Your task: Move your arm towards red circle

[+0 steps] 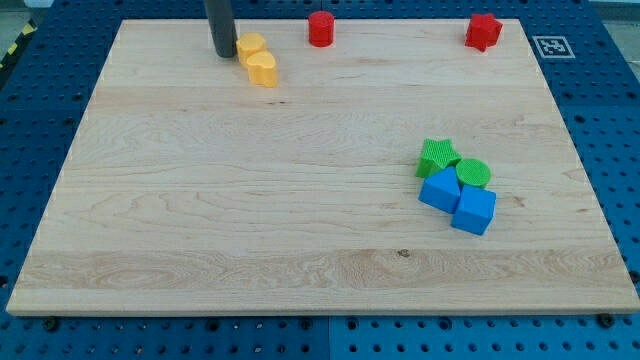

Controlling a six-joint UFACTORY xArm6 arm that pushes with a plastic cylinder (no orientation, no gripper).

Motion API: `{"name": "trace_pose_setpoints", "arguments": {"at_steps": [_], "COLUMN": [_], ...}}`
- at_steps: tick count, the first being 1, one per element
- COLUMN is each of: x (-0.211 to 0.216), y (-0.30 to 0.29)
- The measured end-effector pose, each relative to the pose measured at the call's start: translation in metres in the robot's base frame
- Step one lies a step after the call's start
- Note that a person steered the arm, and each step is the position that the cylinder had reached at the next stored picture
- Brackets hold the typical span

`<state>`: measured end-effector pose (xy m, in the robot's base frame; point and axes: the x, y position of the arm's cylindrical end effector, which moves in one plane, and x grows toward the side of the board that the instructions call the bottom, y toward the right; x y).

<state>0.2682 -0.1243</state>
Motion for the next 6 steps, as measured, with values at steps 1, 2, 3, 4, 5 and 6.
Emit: {"name": "trace_pose_setpoints", "arguments": {"at_steps": [1, 2, 3, 4, 5, 6], "x": [0.007, -0.025, -0.075, -0.075, -0.076, -0.076], "y": [0.008, 0.000, 0.011, 0.027, 0.083, 0.137]}}
